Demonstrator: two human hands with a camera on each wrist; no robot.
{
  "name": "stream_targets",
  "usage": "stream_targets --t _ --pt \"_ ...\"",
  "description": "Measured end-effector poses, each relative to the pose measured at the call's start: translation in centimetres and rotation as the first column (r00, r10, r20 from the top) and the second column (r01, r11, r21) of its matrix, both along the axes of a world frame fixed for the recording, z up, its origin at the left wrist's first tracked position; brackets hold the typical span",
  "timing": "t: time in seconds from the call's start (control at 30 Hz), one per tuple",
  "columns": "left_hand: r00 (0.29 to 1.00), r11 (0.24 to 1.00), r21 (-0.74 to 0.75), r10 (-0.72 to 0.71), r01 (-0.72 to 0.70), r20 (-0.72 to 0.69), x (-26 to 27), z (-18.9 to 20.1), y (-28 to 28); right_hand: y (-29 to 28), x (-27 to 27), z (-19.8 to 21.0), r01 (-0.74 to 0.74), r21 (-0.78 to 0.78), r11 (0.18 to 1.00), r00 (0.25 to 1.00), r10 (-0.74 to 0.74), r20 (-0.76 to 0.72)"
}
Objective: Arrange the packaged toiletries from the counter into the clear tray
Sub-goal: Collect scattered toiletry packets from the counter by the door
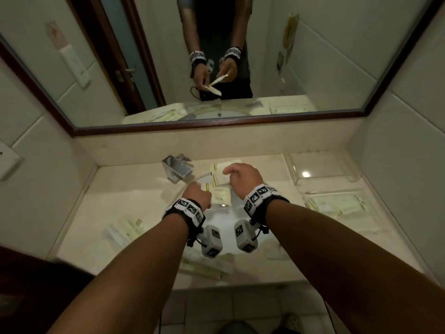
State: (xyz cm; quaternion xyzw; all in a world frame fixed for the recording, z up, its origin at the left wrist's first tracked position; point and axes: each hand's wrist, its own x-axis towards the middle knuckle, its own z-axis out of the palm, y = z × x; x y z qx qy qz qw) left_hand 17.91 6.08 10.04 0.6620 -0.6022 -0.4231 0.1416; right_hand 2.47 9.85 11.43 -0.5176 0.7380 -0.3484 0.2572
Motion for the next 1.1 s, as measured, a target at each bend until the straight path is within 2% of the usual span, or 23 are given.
stream_targets --t 0.13,0.3,0.5,0.6,0.83,1.1 --pt "0.999 0.999 -0.030 -0.044 0.044 -0.008 -3.6 0.7 0.1 1.1 -4.0 0.5 -0.006 0.016 1.000 1.000 0.006 -0.006" --pt "0.992 0.992 -0.040 -0.124 0.123 -0.026 -11.5 0.6 1.8 4.3 -11.3 0.3 -0.065 0.033 0.997 0.998 0.066 -0.015" --pt "0.987 0.993 0.009 -0.115 0.117 -0.111 -21.1 -0.1 5.1 6.4 -21.1 -1.2 -0.028 0.050 0.998 1.000 0.028 -0.005" --pt "0.983 0.991 0.020 -0.125 0.129 -0.137 -24.1 -0.6 6.4 7.5 -24.7 -1.8 0.025 0.036 0.999 1.000 -0.026 0.008" --pt "0.979 0.985 0.059 -0.154 0.163 -0.132 -27.3 -1.8 7.4 10.2 -30.2 -3.7 0.132 0.085 0.988 0.991 -0.133 0.006" --pt "0.962 0.964 0.103 -0.227 0.244 -0.155 -29.7 -2.9 6.4 10.8 -35.2 -3.2 0.228 0.163 0.960 0.960 -0.194 -0.201"
